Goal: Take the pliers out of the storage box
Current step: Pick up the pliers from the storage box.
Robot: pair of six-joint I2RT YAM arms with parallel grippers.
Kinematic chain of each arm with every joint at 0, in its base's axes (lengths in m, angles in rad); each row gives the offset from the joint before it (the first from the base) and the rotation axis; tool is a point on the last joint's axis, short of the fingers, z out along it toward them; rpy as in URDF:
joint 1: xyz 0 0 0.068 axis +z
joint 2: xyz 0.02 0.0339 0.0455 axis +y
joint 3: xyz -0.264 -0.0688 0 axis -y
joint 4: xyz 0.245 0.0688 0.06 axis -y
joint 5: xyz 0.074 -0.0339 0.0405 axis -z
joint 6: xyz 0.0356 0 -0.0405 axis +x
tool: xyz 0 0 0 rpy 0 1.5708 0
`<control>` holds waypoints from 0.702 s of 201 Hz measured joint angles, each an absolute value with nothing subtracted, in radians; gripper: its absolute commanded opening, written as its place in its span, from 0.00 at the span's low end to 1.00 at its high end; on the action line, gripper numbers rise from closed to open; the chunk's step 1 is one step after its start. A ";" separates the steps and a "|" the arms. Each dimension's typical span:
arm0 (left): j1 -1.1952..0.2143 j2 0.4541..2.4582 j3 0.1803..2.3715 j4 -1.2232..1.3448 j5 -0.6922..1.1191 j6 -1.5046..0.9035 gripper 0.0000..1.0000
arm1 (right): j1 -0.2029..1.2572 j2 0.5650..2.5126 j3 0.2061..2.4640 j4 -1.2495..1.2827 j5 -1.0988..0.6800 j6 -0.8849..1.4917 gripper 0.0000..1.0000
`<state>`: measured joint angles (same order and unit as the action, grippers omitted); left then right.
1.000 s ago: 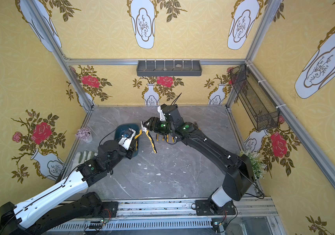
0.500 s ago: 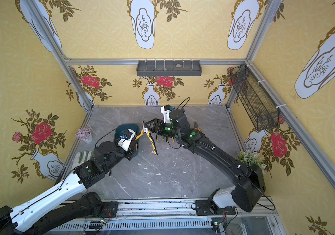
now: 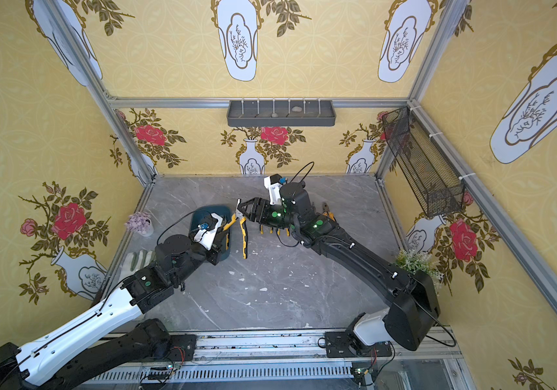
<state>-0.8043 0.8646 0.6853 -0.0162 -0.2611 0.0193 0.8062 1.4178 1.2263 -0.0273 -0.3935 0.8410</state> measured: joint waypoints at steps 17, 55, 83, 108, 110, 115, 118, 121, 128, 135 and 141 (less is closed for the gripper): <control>-0.804 0.871 0.693 -0.016 -0.261 0.019 0.00 | 0.812 1.438 1.246 -0.025 -0.405 0.841 0.60; -0.804 0.882 0.694 -0.015 -0.253 0.014 0.00 | 0.838 1.477 1.274 -0.023 -0.415 0.837 0.19; -0.803 0.879 0.696 -0.015 -0.238 -0.009 0.01 | 0.841 1.483 1.275 -0.023 -0.417 0.828 0.00; -0.804 0.872 0.695 -0.015 -0.236 -0.016 0.25 | 0.843 1.481 1.275 -0.009 -0.416 0.839 0.00; -0.804 0.871 0.695 -0.015 -0.236 -0.015 0.27 | 0.843 1.481 1.275 -0.006 -0.416 0.841 0.00; -0.804 0.869 0.694 -0.013 -0.235 -0.012 0.30 | 0.843 1.480 1.275 -0.005 -0.415 0.844 0.00; -0.804 0.868 0.694 -0.010 -0.236 -0.007 0.32 | 0.844 1.480 1.275 -0.006 -0.414 0.847 0.00; -0.804 0.865 0.692 -0.005 -0.236 -0.005 0.33 | 0.844 1.478 1.275 -0.008 -0.410 0.848 0.00; -0.805 0.860 0.690 0.008 -0.235 -0.012 0.36 | 0.844 1.476 1.275 -0.025 -0.398 0.848 0.00; -0.805 0.854 0.686 0.023 -0.235 -0.011 0.38 | 0.843 1.473 1.275 -0.038 -0.396 0.848 0.00; -0.805 0.849 0.681 0.034 -0.234 -0.011 0.39 | 0.841 1.471 1.275 -0.047 -0.393 0.848 0.00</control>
